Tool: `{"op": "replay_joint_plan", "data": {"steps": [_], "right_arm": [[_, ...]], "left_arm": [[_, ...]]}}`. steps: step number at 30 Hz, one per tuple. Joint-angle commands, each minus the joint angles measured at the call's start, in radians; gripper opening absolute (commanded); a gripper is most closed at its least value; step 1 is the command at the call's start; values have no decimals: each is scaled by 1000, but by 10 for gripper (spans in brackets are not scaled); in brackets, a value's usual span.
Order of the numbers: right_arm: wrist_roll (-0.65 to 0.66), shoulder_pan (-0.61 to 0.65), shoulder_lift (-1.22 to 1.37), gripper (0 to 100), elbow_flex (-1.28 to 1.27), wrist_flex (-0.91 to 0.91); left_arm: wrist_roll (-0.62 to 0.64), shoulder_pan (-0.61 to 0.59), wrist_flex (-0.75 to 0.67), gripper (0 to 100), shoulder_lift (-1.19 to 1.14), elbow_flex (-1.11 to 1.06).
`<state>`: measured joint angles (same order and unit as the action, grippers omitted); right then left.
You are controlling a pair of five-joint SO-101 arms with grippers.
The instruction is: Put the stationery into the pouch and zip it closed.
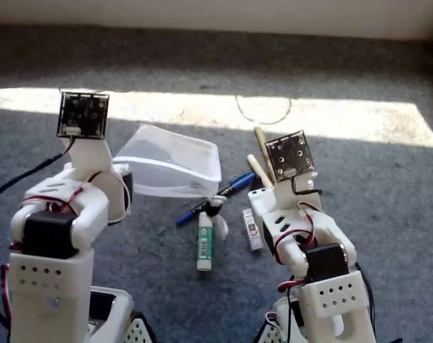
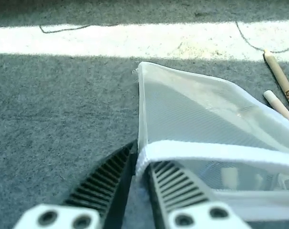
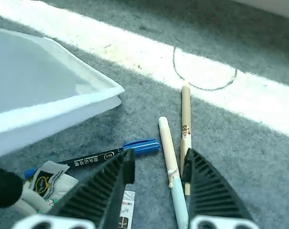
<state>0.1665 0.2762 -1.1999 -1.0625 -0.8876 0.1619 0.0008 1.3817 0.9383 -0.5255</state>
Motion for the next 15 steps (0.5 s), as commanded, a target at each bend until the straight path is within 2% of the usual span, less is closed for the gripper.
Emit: {"op": "replay_joint_plan", "data": {"steps": [1,6,15], "right_arm": [[-48,-10,-16,163,8,33],[-60,-10,-16,163,8,31],[-60,-10,-13,163,13,-1]], "left_arm": [[60,12,43,7,-113,193],[127,7,130,7,-234,312],[173,-62,130,8,-295,306]]}}
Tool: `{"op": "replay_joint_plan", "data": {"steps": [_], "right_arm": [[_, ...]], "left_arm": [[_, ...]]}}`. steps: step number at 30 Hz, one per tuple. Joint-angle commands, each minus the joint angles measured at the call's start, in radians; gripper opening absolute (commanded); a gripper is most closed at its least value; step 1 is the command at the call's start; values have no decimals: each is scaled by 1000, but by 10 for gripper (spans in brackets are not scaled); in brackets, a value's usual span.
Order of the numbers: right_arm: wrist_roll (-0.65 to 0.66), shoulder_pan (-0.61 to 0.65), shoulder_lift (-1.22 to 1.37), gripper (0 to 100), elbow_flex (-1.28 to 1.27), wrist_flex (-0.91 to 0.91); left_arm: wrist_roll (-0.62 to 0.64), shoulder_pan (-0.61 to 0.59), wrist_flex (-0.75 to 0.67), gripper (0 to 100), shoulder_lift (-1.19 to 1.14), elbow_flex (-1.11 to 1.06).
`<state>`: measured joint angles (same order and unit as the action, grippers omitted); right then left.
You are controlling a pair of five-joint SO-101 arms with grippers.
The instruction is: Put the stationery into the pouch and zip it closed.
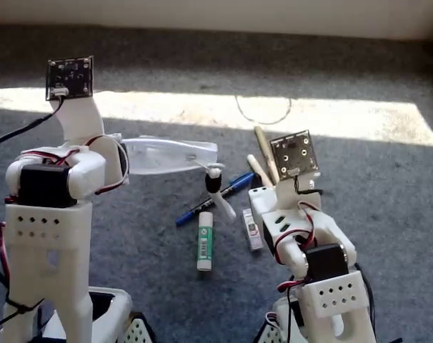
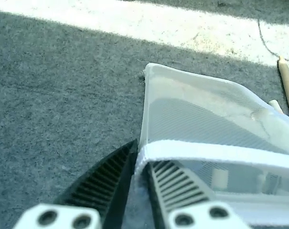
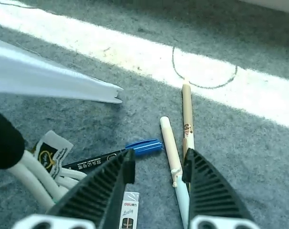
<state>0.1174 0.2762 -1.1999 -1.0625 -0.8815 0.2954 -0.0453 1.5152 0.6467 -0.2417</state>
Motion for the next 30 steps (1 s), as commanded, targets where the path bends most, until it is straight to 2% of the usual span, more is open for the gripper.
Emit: {"op": "replay_joint_plan", "data": {"steps": [1,8,11,17,21,30], "right_arm": [[-8,-10,-7,163,13,-36],[-6,-12,265,163,277,-166],[-5,-12,421,163,415,-200],[-5,-12,690,163,662,-234],[-3,-24,819,163,750,-234],[94,-82,1058,163,878,-225]], "left_arm": [[40,-16,-3,8,-4,15],[41,-56,-5,8,-4,8],[41,-96,-21,8,-4,4],[40,-102,-26,8,-4,-35],[40,-102,-26,8,-4,-41],[40,-102,-26,8,-2,-64]]}}
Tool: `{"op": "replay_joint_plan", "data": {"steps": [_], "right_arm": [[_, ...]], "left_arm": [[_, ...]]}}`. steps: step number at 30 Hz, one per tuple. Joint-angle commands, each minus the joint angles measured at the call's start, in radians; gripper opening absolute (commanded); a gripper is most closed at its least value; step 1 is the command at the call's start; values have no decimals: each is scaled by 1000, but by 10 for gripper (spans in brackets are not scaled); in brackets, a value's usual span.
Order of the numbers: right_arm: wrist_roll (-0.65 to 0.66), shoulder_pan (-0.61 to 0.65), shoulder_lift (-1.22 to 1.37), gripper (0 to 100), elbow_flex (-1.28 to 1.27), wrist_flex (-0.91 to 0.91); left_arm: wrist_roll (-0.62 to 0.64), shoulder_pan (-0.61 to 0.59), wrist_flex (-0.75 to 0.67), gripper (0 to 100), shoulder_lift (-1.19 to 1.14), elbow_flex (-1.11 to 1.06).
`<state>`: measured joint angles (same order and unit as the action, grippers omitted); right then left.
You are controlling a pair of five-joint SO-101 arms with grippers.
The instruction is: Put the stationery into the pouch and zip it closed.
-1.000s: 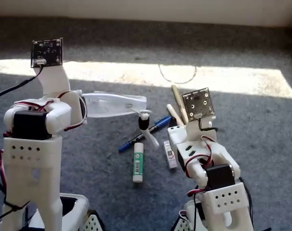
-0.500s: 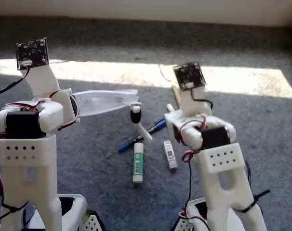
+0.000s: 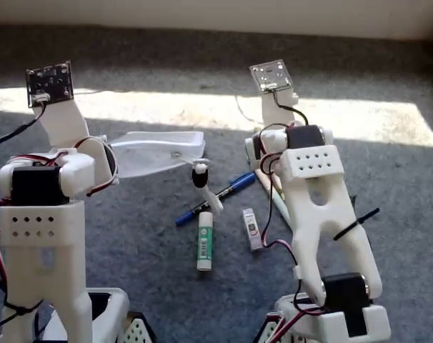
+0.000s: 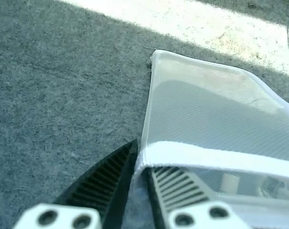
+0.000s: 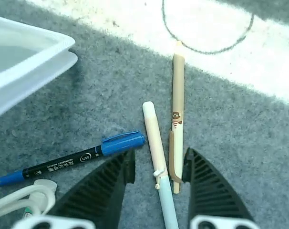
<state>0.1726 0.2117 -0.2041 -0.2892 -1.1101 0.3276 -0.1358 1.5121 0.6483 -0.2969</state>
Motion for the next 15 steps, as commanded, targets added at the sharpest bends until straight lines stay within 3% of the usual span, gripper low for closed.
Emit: {"op": "replay_joint_plan", "data": {"steps": [1,15], "right_arm": [[49,-18,90,163,122,4],[118,-48,585,163,555,2]], "left_arm": [[8,-12,-23,8,-4,-8],[6,-15,-23,8,-4,-15]]}}
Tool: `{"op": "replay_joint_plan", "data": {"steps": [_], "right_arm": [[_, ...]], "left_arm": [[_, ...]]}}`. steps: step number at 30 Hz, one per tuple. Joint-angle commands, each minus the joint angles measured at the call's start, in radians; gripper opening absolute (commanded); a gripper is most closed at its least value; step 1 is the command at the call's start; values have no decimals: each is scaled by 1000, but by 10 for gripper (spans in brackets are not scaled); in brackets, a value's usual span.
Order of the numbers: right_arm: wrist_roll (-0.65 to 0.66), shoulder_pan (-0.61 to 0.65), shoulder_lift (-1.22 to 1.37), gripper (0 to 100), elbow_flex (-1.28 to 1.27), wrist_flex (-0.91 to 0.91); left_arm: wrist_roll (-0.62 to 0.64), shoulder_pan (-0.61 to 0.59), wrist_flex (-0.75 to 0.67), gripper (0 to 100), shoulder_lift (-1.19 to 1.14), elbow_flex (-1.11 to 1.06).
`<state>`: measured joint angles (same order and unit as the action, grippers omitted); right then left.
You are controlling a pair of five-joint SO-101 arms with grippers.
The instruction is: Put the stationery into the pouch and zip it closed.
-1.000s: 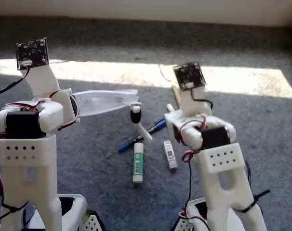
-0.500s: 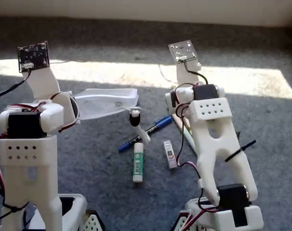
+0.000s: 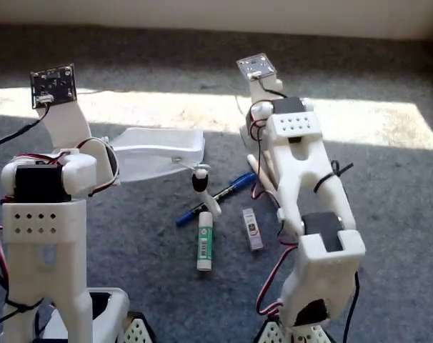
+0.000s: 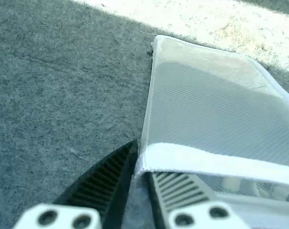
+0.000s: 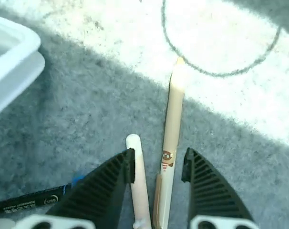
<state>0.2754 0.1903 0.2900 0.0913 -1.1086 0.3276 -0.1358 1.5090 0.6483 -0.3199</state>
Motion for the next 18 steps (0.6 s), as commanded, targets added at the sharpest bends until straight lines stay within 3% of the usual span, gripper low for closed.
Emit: {"op": "replay_joint_plan", "data": {"steps": [1,8,18], "right_arm": [[15,-28,130,163,211,1],[15,-30,320,163,417,-7],[15,-28,438,162,484,-7]], "left_arm": [[6,-15,-20,8,-4,7],[6,-16,-20,8,-4,7],[6,-16,-41,8,-4,-25]]}}
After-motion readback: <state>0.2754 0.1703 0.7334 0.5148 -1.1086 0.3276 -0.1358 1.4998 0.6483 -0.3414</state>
